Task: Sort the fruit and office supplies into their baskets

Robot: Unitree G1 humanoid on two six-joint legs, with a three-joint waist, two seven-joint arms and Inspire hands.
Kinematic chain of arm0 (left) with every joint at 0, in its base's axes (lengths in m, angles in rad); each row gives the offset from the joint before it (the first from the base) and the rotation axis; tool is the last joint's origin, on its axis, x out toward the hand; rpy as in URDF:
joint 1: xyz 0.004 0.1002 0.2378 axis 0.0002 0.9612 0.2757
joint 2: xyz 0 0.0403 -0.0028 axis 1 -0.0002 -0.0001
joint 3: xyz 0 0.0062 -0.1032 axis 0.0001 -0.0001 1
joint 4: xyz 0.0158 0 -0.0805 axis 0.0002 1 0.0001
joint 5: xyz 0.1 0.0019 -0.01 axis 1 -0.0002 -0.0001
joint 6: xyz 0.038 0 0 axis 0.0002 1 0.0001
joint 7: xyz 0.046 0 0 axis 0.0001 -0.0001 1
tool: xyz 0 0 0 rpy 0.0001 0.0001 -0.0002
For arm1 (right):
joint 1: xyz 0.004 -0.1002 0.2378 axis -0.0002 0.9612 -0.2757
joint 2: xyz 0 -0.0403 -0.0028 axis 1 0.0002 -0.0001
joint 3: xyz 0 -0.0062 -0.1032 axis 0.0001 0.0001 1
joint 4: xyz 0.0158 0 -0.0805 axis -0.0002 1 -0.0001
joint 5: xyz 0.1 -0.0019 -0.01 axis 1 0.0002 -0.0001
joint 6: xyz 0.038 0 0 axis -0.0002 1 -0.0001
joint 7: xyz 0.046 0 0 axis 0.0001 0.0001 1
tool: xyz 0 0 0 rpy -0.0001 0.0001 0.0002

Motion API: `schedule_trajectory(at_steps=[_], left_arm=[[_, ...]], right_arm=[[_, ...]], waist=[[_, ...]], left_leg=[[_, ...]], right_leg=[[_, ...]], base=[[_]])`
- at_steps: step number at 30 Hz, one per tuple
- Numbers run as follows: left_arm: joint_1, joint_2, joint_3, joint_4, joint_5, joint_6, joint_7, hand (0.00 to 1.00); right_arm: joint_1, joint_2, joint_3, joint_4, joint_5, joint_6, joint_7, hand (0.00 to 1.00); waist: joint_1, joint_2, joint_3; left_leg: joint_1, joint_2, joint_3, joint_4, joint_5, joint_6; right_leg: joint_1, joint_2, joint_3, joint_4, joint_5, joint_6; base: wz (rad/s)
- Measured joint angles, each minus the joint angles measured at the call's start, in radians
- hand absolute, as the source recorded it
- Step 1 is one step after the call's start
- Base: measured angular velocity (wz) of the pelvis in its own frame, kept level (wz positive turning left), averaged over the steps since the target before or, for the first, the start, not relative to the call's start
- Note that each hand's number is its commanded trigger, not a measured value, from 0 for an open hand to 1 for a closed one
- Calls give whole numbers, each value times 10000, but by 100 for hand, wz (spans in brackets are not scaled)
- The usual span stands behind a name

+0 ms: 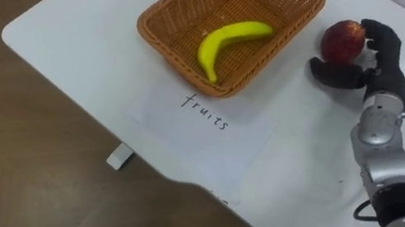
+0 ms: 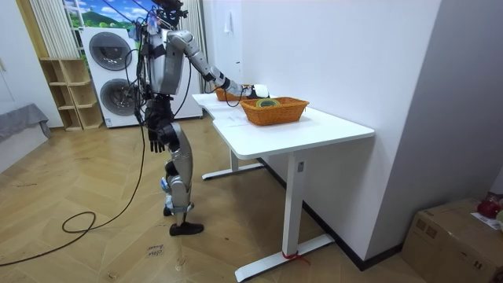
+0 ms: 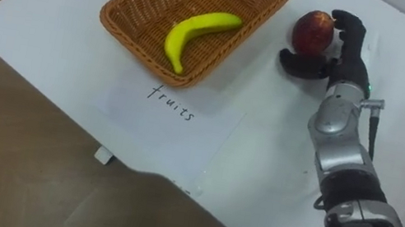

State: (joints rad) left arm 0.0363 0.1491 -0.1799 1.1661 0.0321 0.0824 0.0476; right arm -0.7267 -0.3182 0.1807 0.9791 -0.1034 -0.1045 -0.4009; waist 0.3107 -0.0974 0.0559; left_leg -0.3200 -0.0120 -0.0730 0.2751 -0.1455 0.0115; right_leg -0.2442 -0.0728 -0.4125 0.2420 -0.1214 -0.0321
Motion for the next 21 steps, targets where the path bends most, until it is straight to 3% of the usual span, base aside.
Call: schedule_trajectory(at_steps=[7, 21], left_arm=[[-5, 57, -18, -8, 2, -6, 2, 0], [-5, 194, -19, -61, 0, -4, 17, 0]], right_arm=[[-140, -7, -50, 0, -177, 84, -31, 100], [-146, -14, -50, -1, -152, 152, -33, 100]], waist=[[31, -93, 59], [79, -94, 59]], left_leg=[[-5, 0, -20, 0, -1, -1], [6, 1, -9, 11, 1, -4]], right_leg=[[0, 8, -5, -1, -1, 0], [-2, 14, 10, -2, 0, -1]], base=[[0], [0]])
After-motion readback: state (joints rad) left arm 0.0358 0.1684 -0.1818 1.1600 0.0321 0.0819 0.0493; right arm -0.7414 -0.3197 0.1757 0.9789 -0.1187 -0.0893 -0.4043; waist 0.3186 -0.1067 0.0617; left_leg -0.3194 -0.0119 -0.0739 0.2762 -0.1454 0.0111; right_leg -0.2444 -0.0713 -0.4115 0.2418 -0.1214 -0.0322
